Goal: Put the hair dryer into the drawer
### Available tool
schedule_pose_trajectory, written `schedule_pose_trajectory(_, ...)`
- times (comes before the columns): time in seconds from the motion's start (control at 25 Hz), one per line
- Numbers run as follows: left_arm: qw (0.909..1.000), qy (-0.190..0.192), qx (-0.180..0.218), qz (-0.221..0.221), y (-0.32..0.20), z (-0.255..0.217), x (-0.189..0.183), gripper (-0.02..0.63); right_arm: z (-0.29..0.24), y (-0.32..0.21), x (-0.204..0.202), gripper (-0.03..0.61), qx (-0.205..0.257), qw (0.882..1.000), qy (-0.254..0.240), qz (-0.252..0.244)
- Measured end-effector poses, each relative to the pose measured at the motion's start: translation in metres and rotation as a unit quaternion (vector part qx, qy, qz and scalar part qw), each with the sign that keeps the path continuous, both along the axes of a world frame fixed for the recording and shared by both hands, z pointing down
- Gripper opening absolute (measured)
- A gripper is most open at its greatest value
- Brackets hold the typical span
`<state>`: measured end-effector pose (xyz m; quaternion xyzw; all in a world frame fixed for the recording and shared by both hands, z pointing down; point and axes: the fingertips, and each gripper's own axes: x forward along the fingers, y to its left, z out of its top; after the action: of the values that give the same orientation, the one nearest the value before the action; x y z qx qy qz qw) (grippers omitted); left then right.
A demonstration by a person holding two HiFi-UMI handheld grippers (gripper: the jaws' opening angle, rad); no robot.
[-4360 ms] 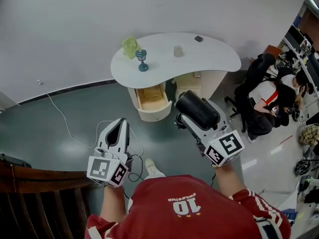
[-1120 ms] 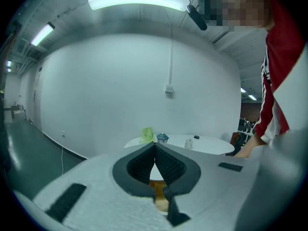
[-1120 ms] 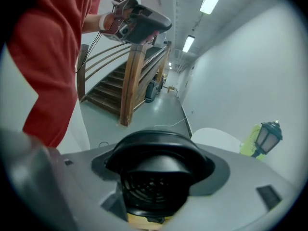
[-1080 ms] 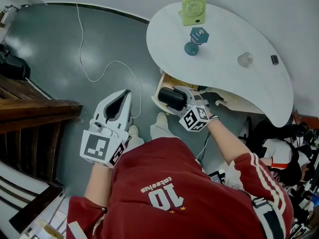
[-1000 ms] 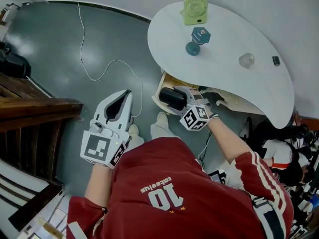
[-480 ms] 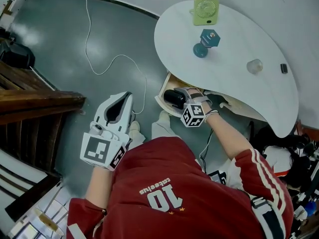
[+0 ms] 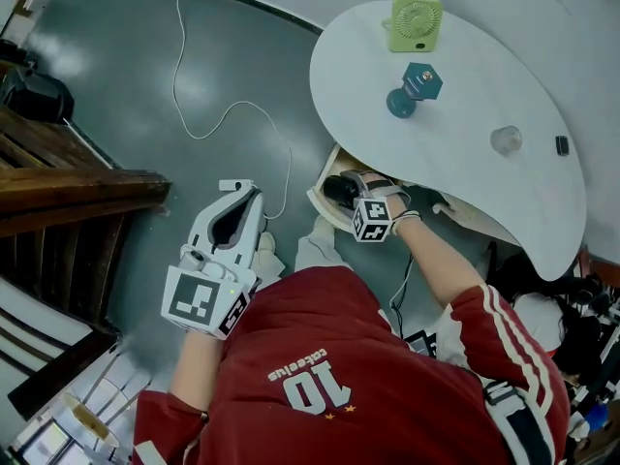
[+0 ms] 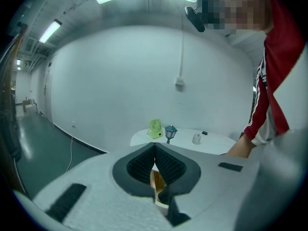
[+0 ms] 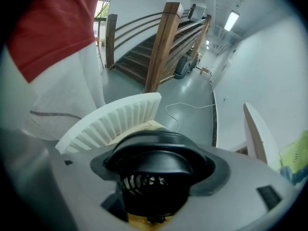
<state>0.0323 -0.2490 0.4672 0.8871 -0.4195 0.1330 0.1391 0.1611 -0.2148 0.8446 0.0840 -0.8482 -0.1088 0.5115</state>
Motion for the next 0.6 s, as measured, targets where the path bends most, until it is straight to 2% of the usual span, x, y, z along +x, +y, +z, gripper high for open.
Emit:
schedule_pose_trajectory(0.36, 0.9998, 0.001, -0.011, -0.018, -0.003, 0.005, -0.009, 0.000, 0.017, 0.002, -0.006, 0.365, -0.019, 0.999, 0.022, -0.021)
schedule_pose_trajectory(0.6, 0.9997, 0.002, -0.015, -0.017, -0.004, 0.009, -0.006, 0.000, 0.026, 0.001, -0.005, 0.365, -0.030, 0.997, 0.062, -0.040)
